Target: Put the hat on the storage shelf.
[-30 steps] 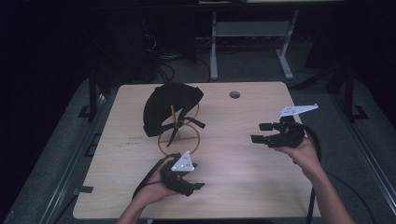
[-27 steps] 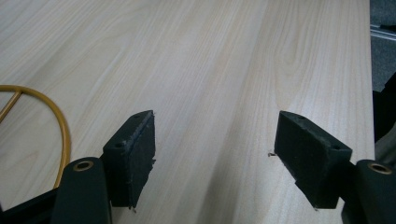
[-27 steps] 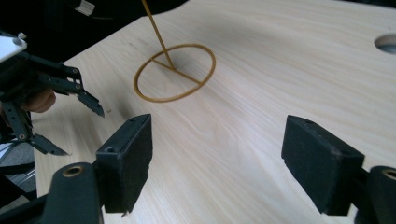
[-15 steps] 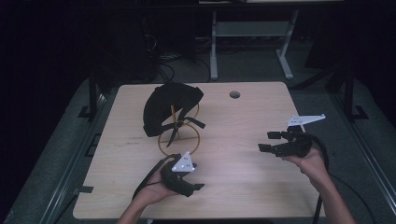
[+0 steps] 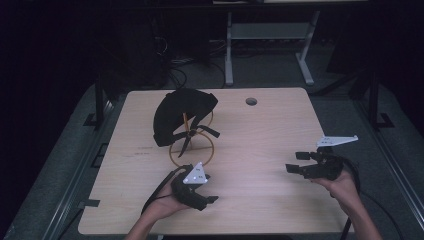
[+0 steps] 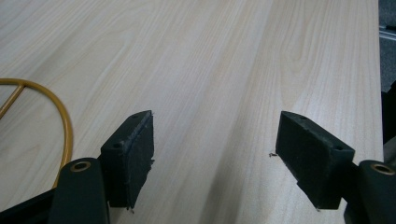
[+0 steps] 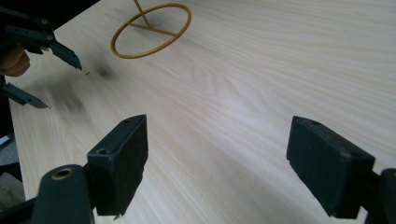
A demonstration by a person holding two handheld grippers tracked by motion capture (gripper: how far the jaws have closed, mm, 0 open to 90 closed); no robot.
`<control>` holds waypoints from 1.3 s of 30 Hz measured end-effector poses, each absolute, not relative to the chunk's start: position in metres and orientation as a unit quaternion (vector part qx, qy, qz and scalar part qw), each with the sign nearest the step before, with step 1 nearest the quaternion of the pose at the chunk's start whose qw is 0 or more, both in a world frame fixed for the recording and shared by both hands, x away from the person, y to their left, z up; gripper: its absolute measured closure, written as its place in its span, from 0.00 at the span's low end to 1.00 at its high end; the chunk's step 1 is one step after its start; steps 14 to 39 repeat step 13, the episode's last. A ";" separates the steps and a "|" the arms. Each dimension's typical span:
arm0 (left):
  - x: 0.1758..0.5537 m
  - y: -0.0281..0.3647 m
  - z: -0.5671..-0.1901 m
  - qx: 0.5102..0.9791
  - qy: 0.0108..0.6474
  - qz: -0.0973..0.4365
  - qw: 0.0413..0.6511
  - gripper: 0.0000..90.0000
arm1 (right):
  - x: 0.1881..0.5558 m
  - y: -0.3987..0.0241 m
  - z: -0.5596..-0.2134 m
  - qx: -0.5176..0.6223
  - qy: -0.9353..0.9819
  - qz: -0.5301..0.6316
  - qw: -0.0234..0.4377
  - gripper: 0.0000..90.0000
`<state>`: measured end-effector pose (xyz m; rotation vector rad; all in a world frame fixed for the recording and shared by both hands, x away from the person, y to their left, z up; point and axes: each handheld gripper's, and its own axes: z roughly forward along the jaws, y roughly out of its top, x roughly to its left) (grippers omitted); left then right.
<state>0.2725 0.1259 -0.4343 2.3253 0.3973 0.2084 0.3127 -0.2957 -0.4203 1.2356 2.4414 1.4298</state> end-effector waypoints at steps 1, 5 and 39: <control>0.273 0.126 -0.435 0.908 0.157 0.081 0.379 0.31 | 0.311 -0.297 -0.422 0.399 0.791 0.464 0.027 0.22; 0.273 0.126 -0.436 0.909 0.157 0.079 0.377 0.31 | 0.302 -0.301 -0.426 0.398 0.792 0.462 0.033 0.22; 0.275 0.129 -0.434 0.904 0.166 0.079 0.385 0.31 | 0.277 -0.302 -0.437 0.397 0.791 0.466 0.026 0.20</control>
